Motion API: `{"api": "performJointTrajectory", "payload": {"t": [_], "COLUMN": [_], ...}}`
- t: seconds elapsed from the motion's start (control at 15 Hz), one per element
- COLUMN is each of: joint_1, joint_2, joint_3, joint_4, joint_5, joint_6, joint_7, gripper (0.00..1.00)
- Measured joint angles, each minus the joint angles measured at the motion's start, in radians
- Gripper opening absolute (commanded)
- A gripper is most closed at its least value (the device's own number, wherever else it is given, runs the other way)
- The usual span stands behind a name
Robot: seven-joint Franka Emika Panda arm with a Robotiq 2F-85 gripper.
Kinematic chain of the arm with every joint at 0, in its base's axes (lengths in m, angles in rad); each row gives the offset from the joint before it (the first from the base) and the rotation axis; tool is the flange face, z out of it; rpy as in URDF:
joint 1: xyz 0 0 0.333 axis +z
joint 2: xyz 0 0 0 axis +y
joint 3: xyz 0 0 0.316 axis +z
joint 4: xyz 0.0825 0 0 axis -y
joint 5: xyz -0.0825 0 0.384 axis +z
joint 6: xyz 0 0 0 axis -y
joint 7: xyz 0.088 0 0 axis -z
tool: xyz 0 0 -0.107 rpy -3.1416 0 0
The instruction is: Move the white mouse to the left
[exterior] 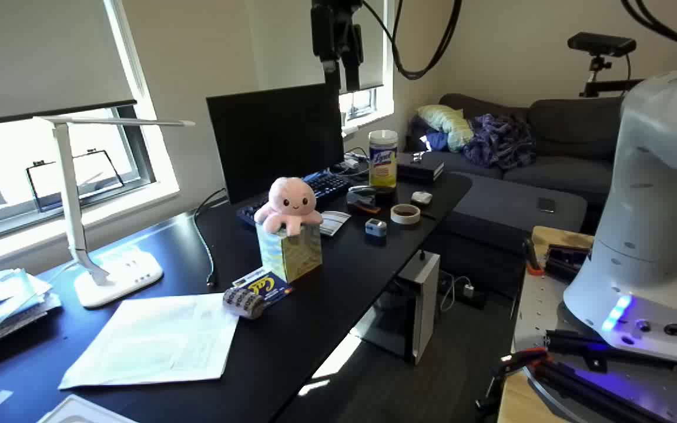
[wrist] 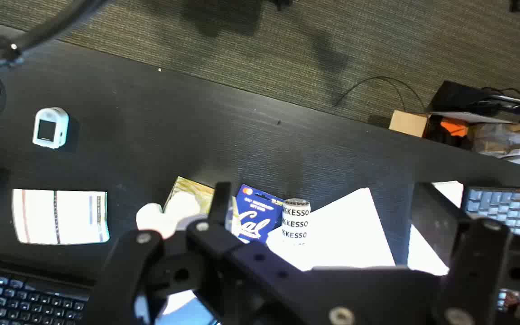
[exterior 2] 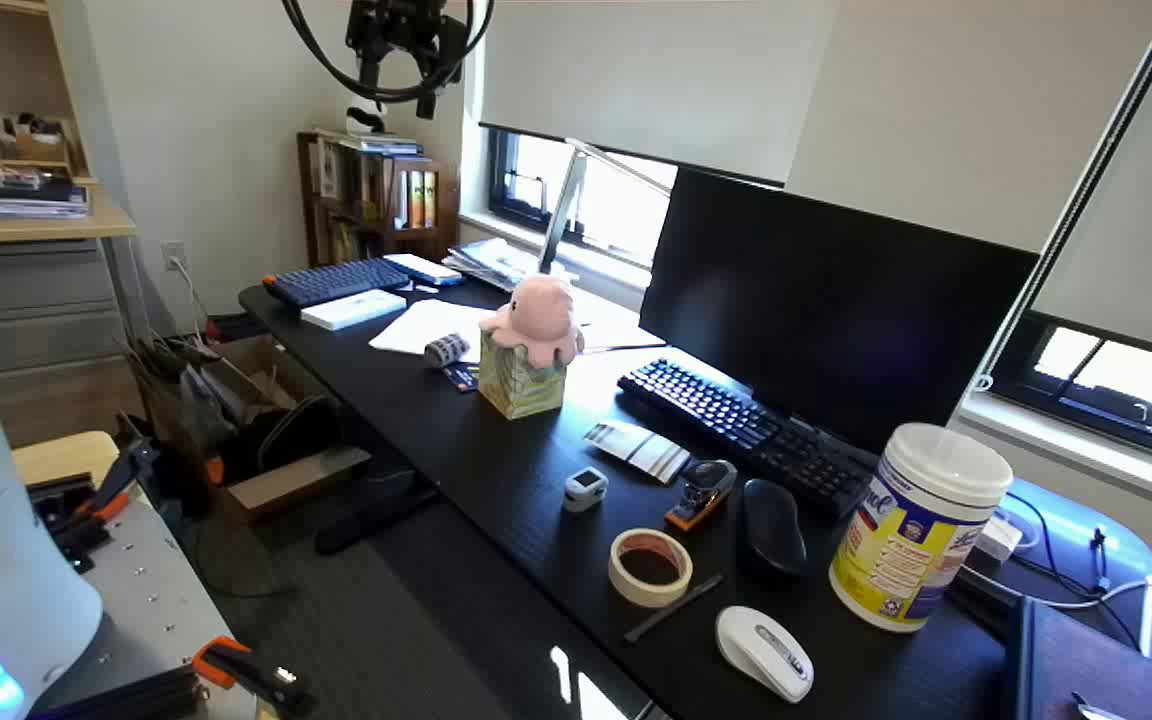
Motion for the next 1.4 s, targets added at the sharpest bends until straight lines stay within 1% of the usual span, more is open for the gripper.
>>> {"api": "performJointTrajectory", "payload": {"t": [0.27,0.53,0.67,1.2,1.4], "joint_1": [-0.011,-0.072,-0.085,-0.094,-0.146], "joint_2": [0.002,0.022,0.030,0.036,0.069], "joint_3": [-0.009,-0.081,-0.105,-0.112,-0.159], "joint_4": [-0.005,-0.046,-0.057,-0.056,-0.058], "joint_5": [0.000,0.025,0.043,0.043,0.048], "joint_6": [0.005,0.063,0.076,0.078,0.101], "joint_7": [0.001,-0.019,-0.045,-0.033,-0.013], "gripper": [1.00,1.00,1.00,1.00,1.00]}}
